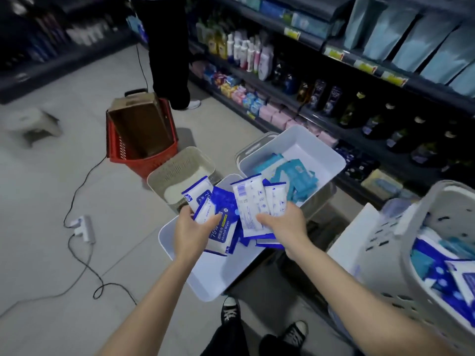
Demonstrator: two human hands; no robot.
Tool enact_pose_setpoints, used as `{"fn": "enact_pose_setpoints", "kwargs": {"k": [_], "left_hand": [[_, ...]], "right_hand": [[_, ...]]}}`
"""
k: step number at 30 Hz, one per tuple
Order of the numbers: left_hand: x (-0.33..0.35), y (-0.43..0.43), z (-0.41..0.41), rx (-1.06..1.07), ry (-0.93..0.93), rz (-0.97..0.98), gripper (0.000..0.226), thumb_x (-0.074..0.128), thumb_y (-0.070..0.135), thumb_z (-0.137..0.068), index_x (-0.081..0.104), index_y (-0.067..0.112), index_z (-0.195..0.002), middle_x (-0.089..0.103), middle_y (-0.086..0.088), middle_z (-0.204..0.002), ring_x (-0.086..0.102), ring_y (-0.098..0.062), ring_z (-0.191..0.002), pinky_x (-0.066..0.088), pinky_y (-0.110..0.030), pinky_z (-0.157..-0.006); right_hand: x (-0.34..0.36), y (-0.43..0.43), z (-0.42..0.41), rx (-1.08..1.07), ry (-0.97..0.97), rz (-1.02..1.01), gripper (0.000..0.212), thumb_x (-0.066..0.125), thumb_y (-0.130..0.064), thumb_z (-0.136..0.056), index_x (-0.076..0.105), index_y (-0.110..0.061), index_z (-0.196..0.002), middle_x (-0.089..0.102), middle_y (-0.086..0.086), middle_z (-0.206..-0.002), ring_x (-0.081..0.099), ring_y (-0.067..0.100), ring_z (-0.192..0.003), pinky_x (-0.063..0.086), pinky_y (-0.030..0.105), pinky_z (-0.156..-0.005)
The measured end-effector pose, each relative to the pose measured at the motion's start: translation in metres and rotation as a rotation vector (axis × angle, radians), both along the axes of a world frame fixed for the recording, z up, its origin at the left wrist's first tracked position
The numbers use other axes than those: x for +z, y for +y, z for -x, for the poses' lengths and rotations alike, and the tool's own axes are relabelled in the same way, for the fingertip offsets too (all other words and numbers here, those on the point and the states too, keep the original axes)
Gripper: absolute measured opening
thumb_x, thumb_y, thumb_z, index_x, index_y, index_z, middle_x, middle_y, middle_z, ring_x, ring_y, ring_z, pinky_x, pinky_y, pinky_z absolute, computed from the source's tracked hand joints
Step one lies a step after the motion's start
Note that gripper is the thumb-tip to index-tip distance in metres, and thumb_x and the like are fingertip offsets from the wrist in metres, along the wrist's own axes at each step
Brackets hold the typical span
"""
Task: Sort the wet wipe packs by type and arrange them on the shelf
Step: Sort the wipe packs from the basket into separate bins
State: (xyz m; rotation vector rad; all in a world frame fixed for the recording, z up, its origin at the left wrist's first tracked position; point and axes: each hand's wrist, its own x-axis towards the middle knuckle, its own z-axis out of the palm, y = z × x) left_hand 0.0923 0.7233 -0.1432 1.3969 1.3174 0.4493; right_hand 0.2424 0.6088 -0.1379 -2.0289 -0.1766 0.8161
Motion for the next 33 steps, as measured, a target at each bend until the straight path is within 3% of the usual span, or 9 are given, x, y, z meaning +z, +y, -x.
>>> {"fn": "enact_pose_setpoints", "kwargs": {"k": [5,9,13,16,19,25,27,31,33], "left_hand": [[-0.058,0.021,0.017,-0.069,0.159,0.119,0.039,0.083,0.030,-0.068,0.054,0.032,-0.095,0.071,0.008,-0.095,0.071,-0.014,-0.081,0.059,-0.044,-0.076],[-0.090,0.034,0.017,-0.097,0.240,0.178,0.048,0.082,0.039,-0.064,0.055,0.029,-0.102,0.071,0.008,-0.096,0.071,-0.014,-0.081,0.058,-0.044,-0.078],[-0.107,0.040,0.018,-0.139,0.279,0.220,0.046,0.080,0.032,-0.074,0.051,0.023,-0.109,0.068,0.004,-0.103,0.069,-0.016,-0.085,0.058,-0.043,-0.079],[-0.118,0.043,0.018,-0.166,0.300,0.259,0.046,0.076,0.030,-0.080,0.047,0.021,-0.114,0.067,0.001,-0.107,0.069,-0.016,-0.083,0.058,-0.036,-0.071],[-0.127,0.046,0.018,-0.212,0.334,0.292,0.045,0.073,0.030,-0.083,0.046,0.019,-0.117,0.066,-0.001,-0.112,0.068,-0.016,-0.085,0.058,-0.035,-0.072],[-0.111,0.051,0.006,-0.352,0.399,0.003,0.035,0.071,0.018,-0.080,0.048,0.024,-0.106,0.063,0.003,-0.110,0.057,-0.012,-0.085,0.049,-0.027,-0.069],[-0.099,0.050,-0.002,-0.390,0.397,-0.033,0.036,0.068,0.018,-0.084,0.051,0.019,-0.115,0.058,0.007,-0.108,0.054,-0.010,-0.085,0.045,-0.025,-0.068],[-0.076,0.044,-0.016,-0.505,0.383,-0.108,0.049,0.065,0.024,-0.088,0.049,0.012,-0.133,0.057,-0.002,-0.131,0.056,-0.019,-0.114,0.044,-0.029,-0.087],[-0.064,0.039,-0.022,-0.569,0.353,-0.131,0.050,0.065,0.027,-0.089,0.050,0.012,-0.134,0.056,-0.003,-0.134,0.054,-0.018,-0.120,0.041,-0.026,-0.090]], "right_hand": [[-0.049,0.028,0.012,0.058,0.043,0.130,0.033,0.078,-0.015,-0.072,0.064,-0.015,-0.102,0.070,-0.001,-0.102,0.066,0.018,-0.090,0.056,0.032,-0.077],[-0.075,0.050,0.015,0.138,0.047,0.233,0.038,0.076,-0.019,-0.075,0.057,-0.013,-0.107,0.066,0.001,-0.104,0.064,0.020,-0.094,0.053,0.031,-0.075],[-0.091,0.058,0.007,0.185,0.090,0.297,0.037,0.071,-0.013,-0.077,0.053,-0.010,-0.109,0.064,0.005,-0.107,0.059,0.020,-0.092,0.047,0.028,-0.070],[-0.101,0.060,0.001,0.227,0.119,0.311,0.041,0.068,-0.008,-0.079,0.050,-0.010,-0.115,0.062,0.004,-0.110,0.058,0.019,-0.093,0.045,0.024,-0.066],[-0.109,0.062,-0.005,0.268,0.082,0.345,0.045,0.065,-0.004,-0.081,0.044,-0.010,-0.121,0.060,0.004,-0.110,0.058,0.021,-0.098,0.044,0.026,-0.072],[-0.113,0.063,-0.009,0.398,-0.106,0.389,0.044,0.063,-0.010,-0.080,0.047,-0.018,-0.120,0.060,0.000,-0.113,0.059,0.023,-0.101,0.045,0.028,-0.075],[-0.111,0.061,-0.008,0.470,-0.160,0.416,0.032,0.061,-0.011,-0.079,0.054,-0.017,-0.111,0.060,0.005,-0.116,0.059,0.026,-0.100,0.046,0.028,-0.075],[-0.086,0.053,-0.006,0.477,-0.160,0.392,0.044,0.058,-0.010,-0.087,0.052,-0.009,-0.130,0.051,0.009,-0.133,0.052,0.026,-0.117,0.041,0.028,-0.091],[-0.069,0.044,-0.008,0.447,-0.164,0.359,0.045,0.058,-0.014,-0.090,0.051,-0.009,-0.134,0.055,0.006,-0.132,0.054,0.020,-0.113,0.038,0.021,-0.087]]}}
